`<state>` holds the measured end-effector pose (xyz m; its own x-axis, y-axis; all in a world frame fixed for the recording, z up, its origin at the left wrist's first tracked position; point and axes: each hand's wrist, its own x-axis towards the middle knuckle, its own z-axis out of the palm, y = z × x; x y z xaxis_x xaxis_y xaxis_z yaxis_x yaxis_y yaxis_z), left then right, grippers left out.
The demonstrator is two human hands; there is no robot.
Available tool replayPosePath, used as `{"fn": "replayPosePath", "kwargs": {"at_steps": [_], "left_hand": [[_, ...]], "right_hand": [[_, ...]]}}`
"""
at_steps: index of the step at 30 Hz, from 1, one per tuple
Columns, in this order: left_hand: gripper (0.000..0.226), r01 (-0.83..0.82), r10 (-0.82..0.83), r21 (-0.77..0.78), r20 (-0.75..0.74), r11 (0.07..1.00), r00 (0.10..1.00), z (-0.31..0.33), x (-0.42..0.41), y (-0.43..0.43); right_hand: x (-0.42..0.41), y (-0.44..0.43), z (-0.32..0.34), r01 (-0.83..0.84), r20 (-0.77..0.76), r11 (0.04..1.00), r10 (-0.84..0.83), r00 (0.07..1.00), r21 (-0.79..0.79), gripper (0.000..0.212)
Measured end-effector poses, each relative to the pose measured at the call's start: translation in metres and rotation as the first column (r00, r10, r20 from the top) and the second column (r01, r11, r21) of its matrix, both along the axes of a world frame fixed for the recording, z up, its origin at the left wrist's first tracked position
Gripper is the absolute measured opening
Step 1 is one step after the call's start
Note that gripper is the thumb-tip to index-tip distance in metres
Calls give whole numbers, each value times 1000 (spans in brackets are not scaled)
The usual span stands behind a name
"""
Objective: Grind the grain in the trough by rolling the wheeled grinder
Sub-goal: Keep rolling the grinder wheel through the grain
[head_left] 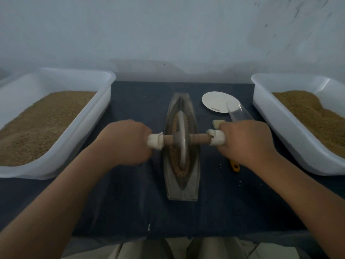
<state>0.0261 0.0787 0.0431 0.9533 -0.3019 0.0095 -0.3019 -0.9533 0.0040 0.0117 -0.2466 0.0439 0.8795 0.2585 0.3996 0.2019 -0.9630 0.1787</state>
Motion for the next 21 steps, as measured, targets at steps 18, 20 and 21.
{"fn": "replayPosePath", "kwargs": {"at_steps": [18,20,21], "left_hand": [[27,75,-93,125,148,989,985,6,10,-4],[29,36,-56,125,157,991,986,7,27,-12],[27,-2,-16,111,155,994,988,9,39,-17]], "right_hand": [[-16,-6,-2,-5,-169,999,11,986,37,30],[1,2,-1,53,-123,998,-51,991,16,31],[15,8,1,85,-97,996,-83,992,16,30]]}}
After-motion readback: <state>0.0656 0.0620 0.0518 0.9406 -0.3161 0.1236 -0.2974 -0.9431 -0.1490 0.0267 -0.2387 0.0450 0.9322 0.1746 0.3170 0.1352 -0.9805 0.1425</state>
